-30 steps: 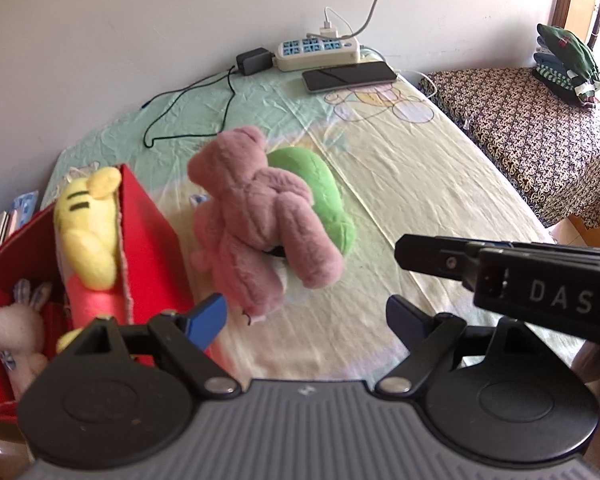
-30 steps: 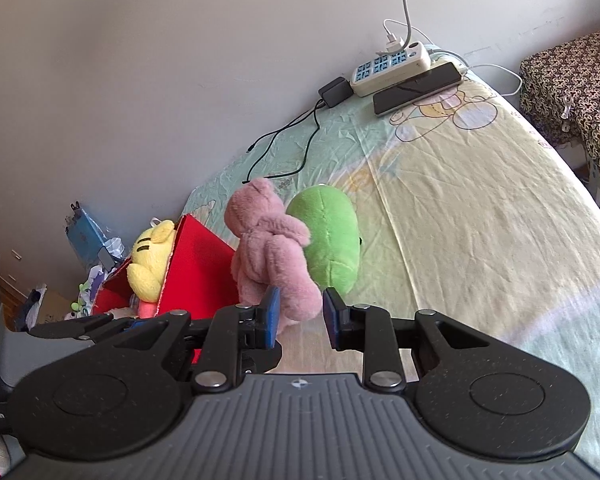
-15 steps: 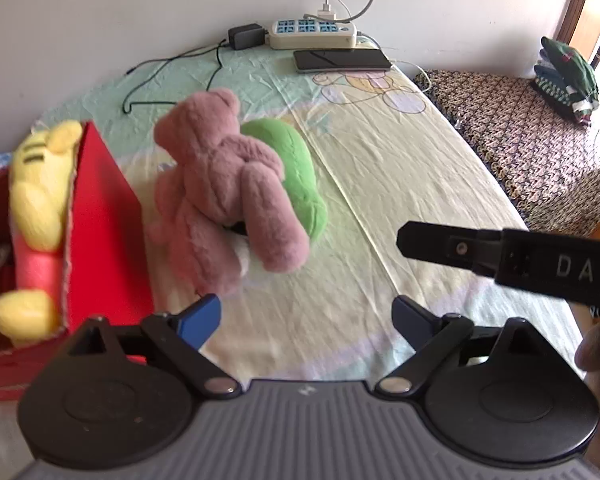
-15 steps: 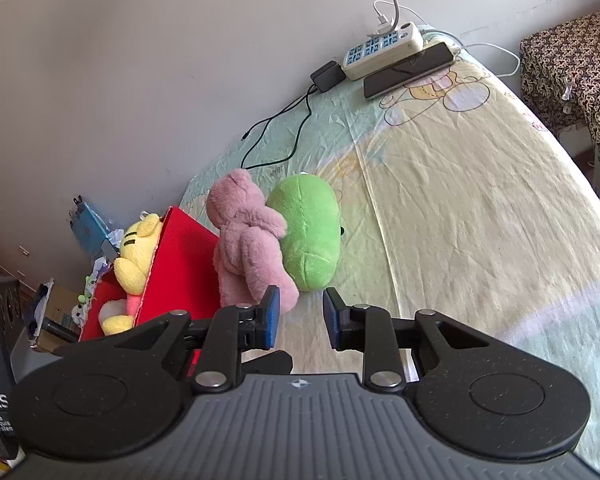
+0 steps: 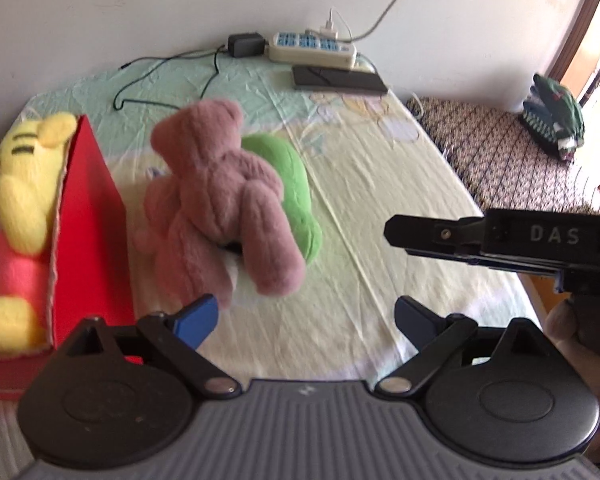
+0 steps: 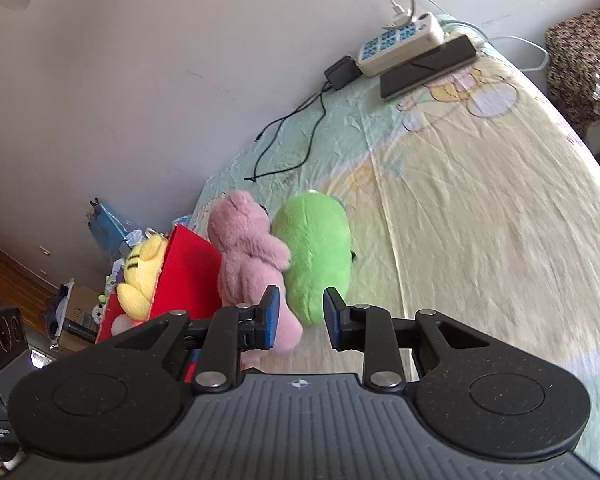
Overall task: Organize objects
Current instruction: 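Move the right gripper to the pink teddy bear, then close the right gripper on the pink teddy bear and lift it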
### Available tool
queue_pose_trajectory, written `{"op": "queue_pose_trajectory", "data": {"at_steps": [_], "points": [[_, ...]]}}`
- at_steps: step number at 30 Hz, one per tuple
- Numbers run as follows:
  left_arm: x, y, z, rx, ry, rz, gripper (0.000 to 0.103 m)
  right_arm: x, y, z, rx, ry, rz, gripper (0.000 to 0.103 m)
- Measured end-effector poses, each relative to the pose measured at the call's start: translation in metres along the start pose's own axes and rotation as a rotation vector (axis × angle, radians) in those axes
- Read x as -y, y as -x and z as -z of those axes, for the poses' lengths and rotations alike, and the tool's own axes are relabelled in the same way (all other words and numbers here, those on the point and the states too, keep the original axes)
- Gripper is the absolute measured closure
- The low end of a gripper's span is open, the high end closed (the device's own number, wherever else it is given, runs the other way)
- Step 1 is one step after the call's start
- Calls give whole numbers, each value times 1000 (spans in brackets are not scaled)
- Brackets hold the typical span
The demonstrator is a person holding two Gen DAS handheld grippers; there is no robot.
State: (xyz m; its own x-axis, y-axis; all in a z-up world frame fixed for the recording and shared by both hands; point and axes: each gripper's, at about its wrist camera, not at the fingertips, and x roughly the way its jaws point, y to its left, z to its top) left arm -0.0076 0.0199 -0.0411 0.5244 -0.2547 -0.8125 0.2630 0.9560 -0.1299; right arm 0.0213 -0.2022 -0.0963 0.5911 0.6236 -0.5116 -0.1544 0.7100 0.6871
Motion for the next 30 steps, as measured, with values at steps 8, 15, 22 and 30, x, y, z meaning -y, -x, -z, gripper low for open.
{"op": "queue_pose_trajectory", "data": {"at_steps": [8, 15, 22, 30], "points": [[-18, -10, -26, 42, 49, -17, 1, -10, -41, -30, -43, 68, -54, 74], [-34, -31, -38, 32, 74, -7, 1, -11, -74, -44, -103, 58, -89, 67], [-56, -50, -45, 3, 124, 38, 2, -12, -97, -42, -167, 61, -112, 66], [-65, -58, -46, -1, 143, 45, 4, -12, -100, -37, -209, 37, -170, 70]]}}
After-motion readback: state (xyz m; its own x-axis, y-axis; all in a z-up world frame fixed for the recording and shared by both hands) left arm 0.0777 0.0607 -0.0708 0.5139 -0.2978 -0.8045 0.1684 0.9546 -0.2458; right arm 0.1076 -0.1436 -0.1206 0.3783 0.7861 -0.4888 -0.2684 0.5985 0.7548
